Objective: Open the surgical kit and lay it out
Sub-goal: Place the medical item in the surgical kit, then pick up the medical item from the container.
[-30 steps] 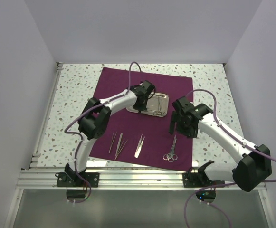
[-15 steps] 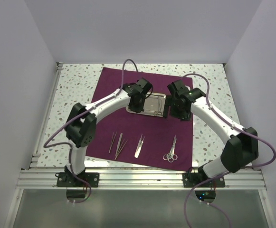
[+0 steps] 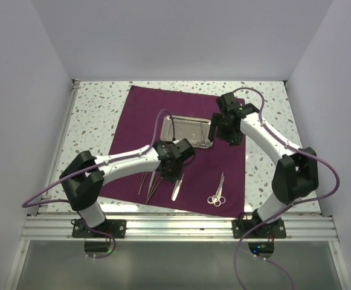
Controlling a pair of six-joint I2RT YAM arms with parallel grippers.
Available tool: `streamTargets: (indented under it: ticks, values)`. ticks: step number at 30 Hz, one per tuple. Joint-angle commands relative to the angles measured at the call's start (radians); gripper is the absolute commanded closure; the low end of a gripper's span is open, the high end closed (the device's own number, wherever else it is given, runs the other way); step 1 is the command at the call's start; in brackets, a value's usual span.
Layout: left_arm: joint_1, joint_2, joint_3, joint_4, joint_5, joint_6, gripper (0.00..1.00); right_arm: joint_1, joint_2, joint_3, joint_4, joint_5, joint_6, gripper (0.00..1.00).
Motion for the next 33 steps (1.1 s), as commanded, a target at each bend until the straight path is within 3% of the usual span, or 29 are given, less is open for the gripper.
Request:
streamTargets:
  ticks: [1,4,8,11,19,25,33]
  values:
    - [-0.053,-0.044,-0.06,0.044,0.017,-0.118,1.0,-0.037,0.041,0.076,0.051,-0.033,-0.026,0.2]
    - [-0.069,-0.044,-0.106,0.072,0.026,-0.157,1.0,-0.041,0.114,0.153,0.054,-0.067,-0.034,0.2]
    - [-0.077,-0.053,-0.117,0.103,0.046,-0.17,0.4,-0.044,0.208,0.258,0.064,-0.099,-0.02,0.21]
    - [-0.077,-0.058,-0.068,0.047,0.008,-0.152,0.25,-0.041,0.297,0.343,0.059,-0.124,0.0,0.22]
    - [-0.02,-0.094,0.084,-0.143,-0.074,-0.047,0.18,-0.038,0.452,0.421,0.087,-0.145,0.04,0.25]
    - [0.113,-0.192,0.062,-0.152,-0.04,0.052,0.19,-0.015,0.537,0.443,0.085,-0.101,0.043,0.27]
    - [0.186,-0.219,0.042,-0.146,-0.045,0.131,0.21,0.022,0.622,0.507,0.041,-0.044,0.04,0.28]
